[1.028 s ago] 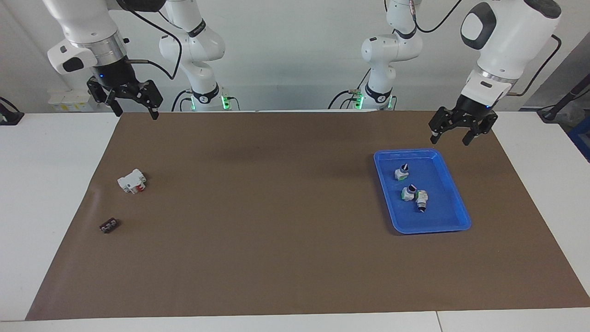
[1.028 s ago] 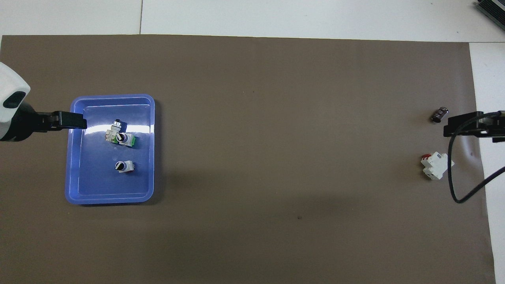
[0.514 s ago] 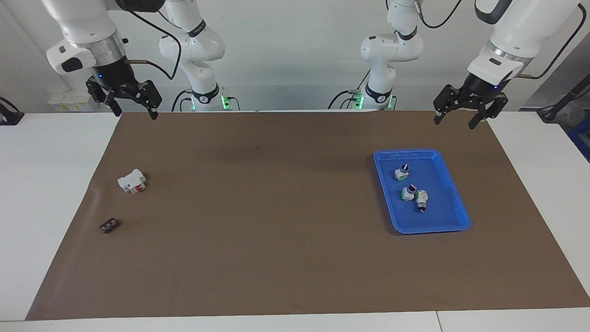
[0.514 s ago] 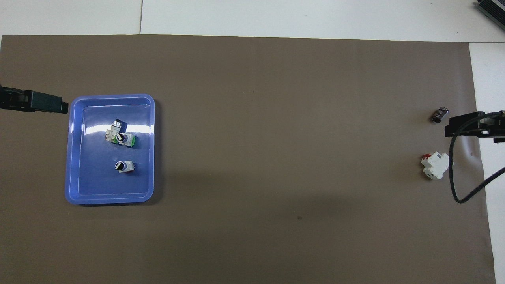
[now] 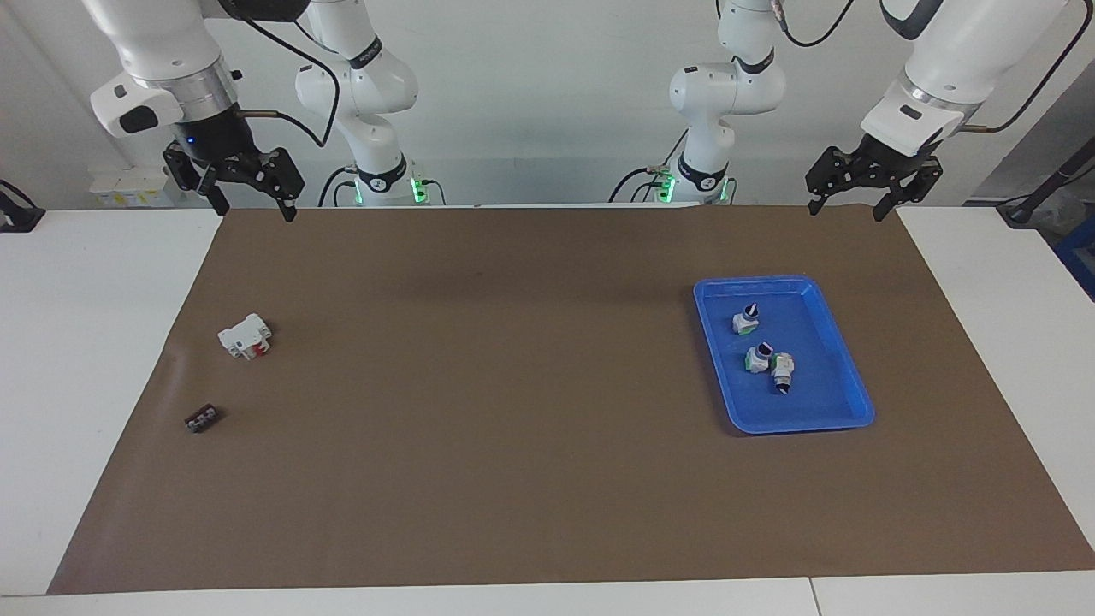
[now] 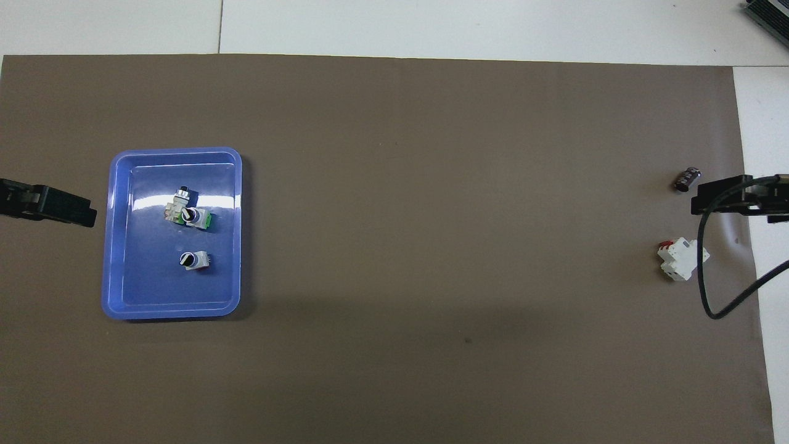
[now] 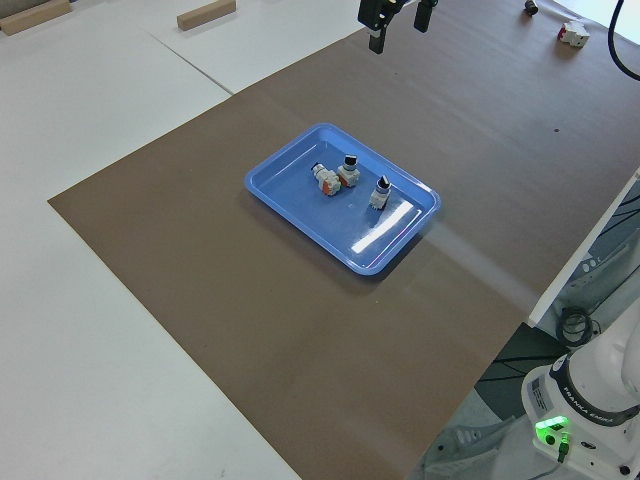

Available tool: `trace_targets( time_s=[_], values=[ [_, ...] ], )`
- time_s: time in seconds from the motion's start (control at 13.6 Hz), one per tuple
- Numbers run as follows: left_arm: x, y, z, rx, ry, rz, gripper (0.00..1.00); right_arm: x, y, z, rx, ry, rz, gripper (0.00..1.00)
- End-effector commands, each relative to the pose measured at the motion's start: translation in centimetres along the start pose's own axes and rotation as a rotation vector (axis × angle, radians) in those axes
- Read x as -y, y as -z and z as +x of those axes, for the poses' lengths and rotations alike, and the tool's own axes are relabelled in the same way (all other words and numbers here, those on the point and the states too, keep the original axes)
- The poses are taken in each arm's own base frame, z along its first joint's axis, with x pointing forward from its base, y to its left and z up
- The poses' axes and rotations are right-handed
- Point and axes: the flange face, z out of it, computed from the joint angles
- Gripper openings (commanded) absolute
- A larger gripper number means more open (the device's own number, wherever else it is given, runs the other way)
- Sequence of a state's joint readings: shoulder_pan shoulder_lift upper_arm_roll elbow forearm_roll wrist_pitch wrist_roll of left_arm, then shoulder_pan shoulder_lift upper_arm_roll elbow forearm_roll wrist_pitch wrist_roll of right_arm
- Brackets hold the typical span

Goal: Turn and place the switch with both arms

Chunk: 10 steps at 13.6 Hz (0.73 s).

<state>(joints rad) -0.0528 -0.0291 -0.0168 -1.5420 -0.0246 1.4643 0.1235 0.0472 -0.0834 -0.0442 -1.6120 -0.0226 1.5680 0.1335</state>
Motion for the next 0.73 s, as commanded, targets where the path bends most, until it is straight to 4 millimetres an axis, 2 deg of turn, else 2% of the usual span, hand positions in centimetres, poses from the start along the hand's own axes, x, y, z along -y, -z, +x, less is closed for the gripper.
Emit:
trace_targets(
  time_s=[0.0,0.15,0.66],
  values=[
    [0.6,0.8,-0.9,0.011,-0.005,0.013,1.0,0.0,0.2,-0.6,0.003,-0.009,0.0,1.0],
    [1.6,0.8,-1.1,0.009,0.016,-0.013,1.0,0.1,0.2,-0.6,0.003,-0.008,0.0,1.0],
    [1.4,1.1,-2.2,0.019,0.019,-0.003,1.0,0.1,0.2,-0.6,0.004,-0.008,-0.001,1.0]
  ],
)
